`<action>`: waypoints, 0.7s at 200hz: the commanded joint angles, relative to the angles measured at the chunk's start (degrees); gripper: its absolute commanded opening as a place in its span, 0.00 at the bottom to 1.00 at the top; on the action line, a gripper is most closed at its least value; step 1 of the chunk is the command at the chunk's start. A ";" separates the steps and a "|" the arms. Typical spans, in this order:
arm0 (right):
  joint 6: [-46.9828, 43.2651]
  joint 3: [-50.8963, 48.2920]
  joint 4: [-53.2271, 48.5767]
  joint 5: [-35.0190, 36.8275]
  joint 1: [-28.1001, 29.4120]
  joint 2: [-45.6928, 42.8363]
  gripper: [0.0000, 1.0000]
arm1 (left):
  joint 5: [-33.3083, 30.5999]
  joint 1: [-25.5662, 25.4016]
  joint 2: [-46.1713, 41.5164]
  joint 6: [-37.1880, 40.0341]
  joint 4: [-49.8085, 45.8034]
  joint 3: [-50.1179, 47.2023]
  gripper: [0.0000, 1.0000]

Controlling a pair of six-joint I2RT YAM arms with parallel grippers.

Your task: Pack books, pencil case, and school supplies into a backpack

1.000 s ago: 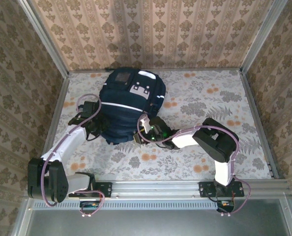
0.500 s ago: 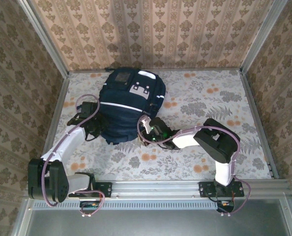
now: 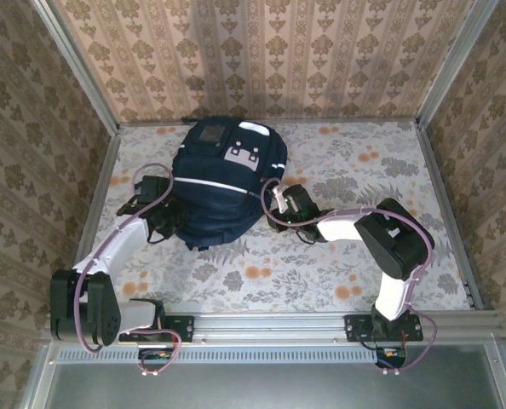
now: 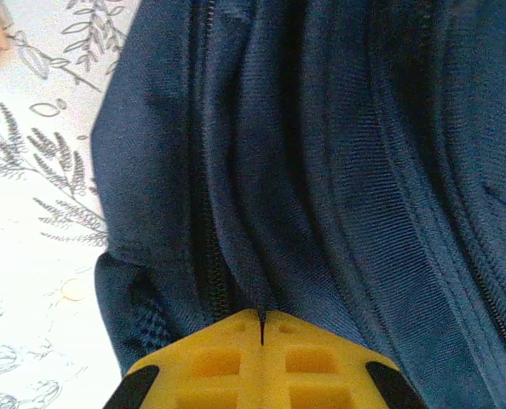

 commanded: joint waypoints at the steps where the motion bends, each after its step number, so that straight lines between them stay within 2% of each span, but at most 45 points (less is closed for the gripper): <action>1: -1.70 -2.50 -1.00 5.50 -0.04 -6.82 0.38 | 2.18 -4.70 2.81 3.11 4.90 -0.19 0.00; 16: -1.49 -6.24 -1.38 10.42 -0.13 -12.75 0.50 | 6.90 -10.47 6.25 4.58 8.58 0.94 0.00; 36: -2.73 -9.25 -5.25 17.84 -0.36 -20.70 0.75 | 9.76 -19.37 9.84 8.61 8.13 4.58 0.00; 40: -3.04 -9.72 -6.01 19.03 -0.45 -22.41 0.84 | 9.46 -20.87 9.90 9.53 7.72 5.09 0.00; 41: -3.04 -9.82 -6.13 19.27 -0.45 -22.81 0.96 | 9.37 -21.30 9.83 9.75 7.60 5.18 0.00; 45: -3.39 -10.37 -6.62 19.93 -0.64 -24.53 1.00 | 8.75 -22.65 9.48 10.68 7.15 5.54 0.00; 51: -4.05 -11.32 -7.15 19.81 -1.09 -27.73 1.00 | 7.39 -24.32 8.55 12.26 6.10 6.07 0.11; 57: -4.66 -12.13 -7.71 19.69 -1.52 -30.30 1.00 | 5.32 -25.58 7.26 13.93 4.56 6.45 0.26; 69: -5.13 -13.42 -9.05 21.22 -2.53 -35.42 1.00 | 0.67 -26.60 3.02 16.61 2.53 6.01 0.47; 71: -5.15 -13.49 -9.18 21.66 -2.73 -36.26 1.00 | 0.25 -26.51 2.18 16.92 2.54 5.70 0.54; 74: -5.23 -13.77 -9.57 22.48 -2.92 -37.46 1.00 | 0.05 -26.17 0.83 17.61 2.63 5.19 0.86; 75: -5.28 -13.86 -9.63 22.98 -2.96 -37.90 1.00 | 0.14 -26.06 0.33 17.88 2.82 5.01 0.93; 78: -5.40 -14.13 -9.84 24.15 -3.06 -39.08 1.00 | 0.60 -25.56 -0.95 18.82 3.42 4.49 0.99; 87: -5.51 -15.53 -8.67 29.55 -3.45 -42.37 1.00 | 2.53 -24.00 -5.41 21.92 5.99 3.39 1.00; 94: -5.42 -17.31 -5.76 34.14 -3.99 -44.48 1.00 | 0.67 -22.85 -8.44 23.69 6.24 3.62 1.00; 100: -5.59 -19.23 -2.43 36.85 -4.91 -45.80 1.00 | -4.50 -22.03 -10.51 24.65 5.01 4.41 1.00; 114: -6.76 -22.49 3.29 39.69 -9.56 -46.04 1.00 | -22.74 -21.10 -13.33 26.13 1.43 5.97 1.00; 120: -7.13 -23.02 4.40 40.99 -11.91 -44.96 1.00 | -26.87 -20.15 -14.05 28.78 2.32 5.29 1.00; 130: -8.79 -24.74 8.29 39.70 -16.25 -42.49 1.00 | -26.44 -17.60 -14.82 39.04 9.90 2.24 1.00; 140: -13.69 -28.34 17.38 31.23 -20.74 -39.45 1.00 | -23.10 -15.45 -15.19 49.99 19.05 -2.10 1.00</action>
